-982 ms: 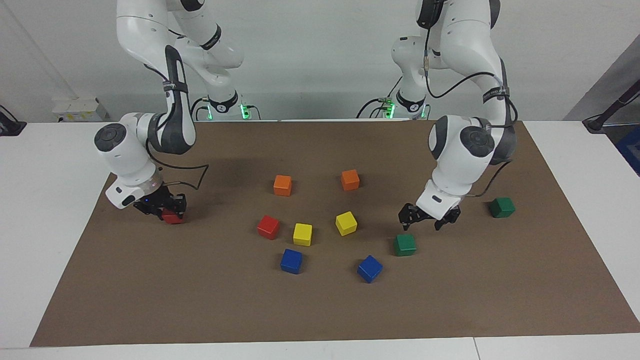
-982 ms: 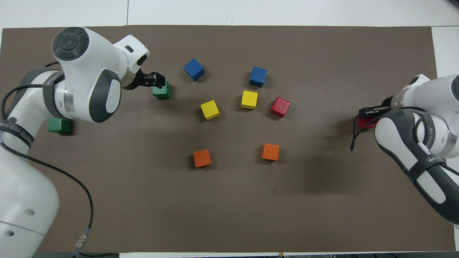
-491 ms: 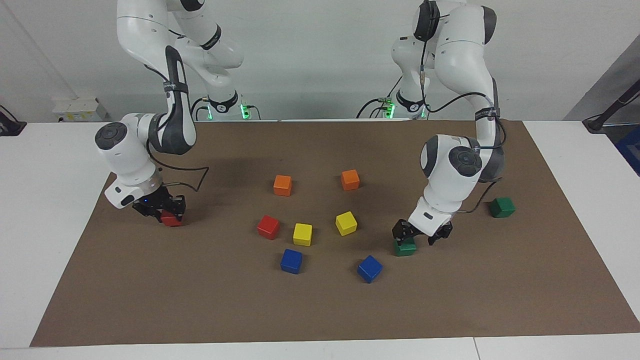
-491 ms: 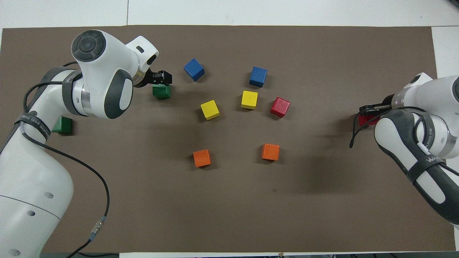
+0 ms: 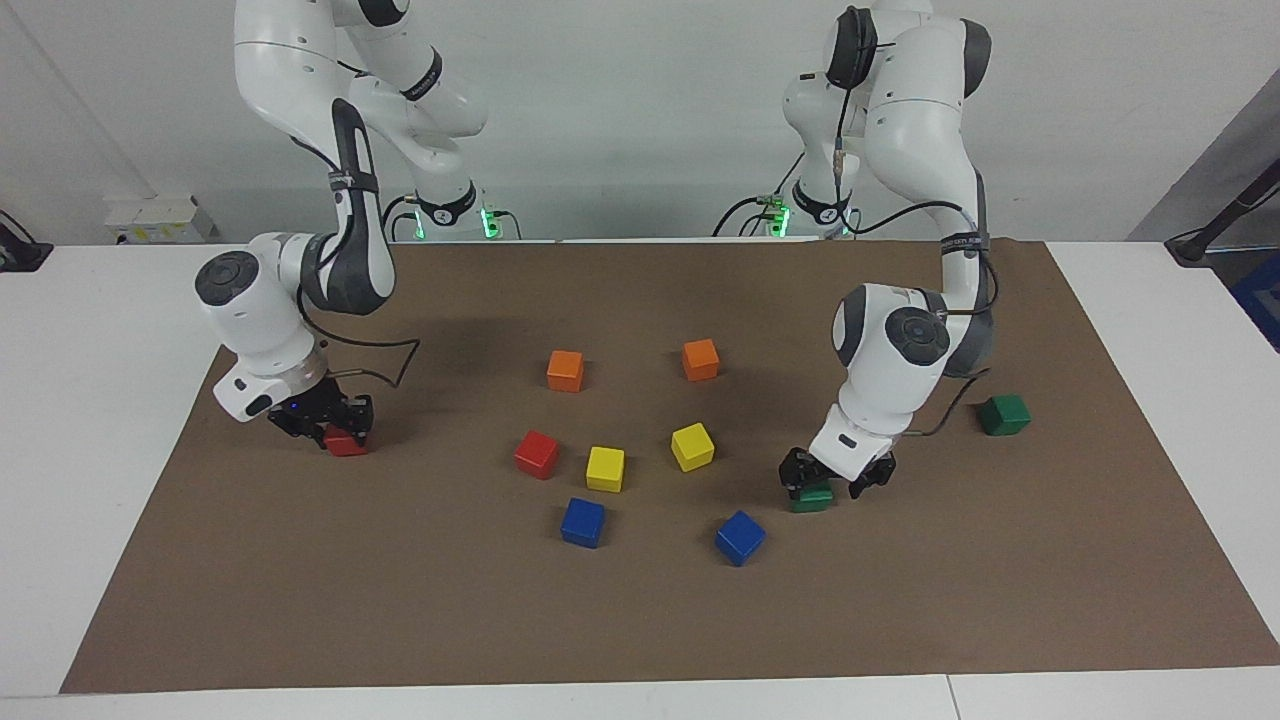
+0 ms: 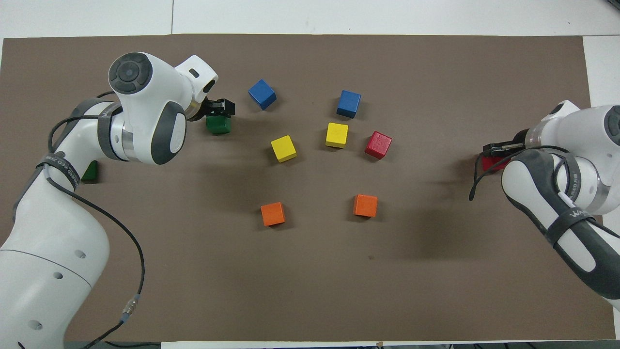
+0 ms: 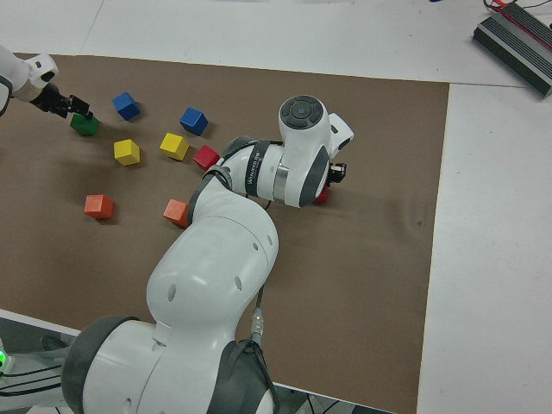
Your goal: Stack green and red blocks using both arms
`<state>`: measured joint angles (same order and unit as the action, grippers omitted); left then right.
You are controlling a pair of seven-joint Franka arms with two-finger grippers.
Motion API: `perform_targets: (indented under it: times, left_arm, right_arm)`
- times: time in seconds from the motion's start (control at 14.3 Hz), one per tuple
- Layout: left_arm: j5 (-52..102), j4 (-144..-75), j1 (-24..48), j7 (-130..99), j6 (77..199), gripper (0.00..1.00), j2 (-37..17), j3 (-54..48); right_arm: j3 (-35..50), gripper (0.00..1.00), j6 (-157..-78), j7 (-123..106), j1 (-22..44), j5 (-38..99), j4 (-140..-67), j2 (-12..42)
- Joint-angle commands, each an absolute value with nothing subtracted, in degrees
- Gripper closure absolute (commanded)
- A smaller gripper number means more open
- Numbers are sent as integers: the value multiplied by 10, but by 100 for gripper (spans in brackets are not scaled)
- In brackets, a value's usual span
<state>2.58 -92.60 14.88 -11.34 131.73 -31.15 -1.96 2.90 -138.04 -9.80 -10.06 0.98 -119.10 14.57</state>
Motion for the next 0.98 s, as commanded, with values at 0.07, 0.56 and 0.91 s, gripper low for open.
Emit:
perform_targets:
  times: [0.07, 0.56, 0.91]
  left_arm:
    - [19, -938, 159, -130, 1337, 19, -313, -12]
    - [8, -965, 182, -139, 1363, 100, -308, -1]
    - [-2, -932, 174, -143, 1319, 100, -307, -2]
  right_arm:
    - [36, 91, -1395, -115, -110, 19, -1197, 144]
    - [35, 0, -1396, -120, -111, 18, -1196, 144]
    - [40, 0, -1340, -99, -98, 18, -1140, 137]
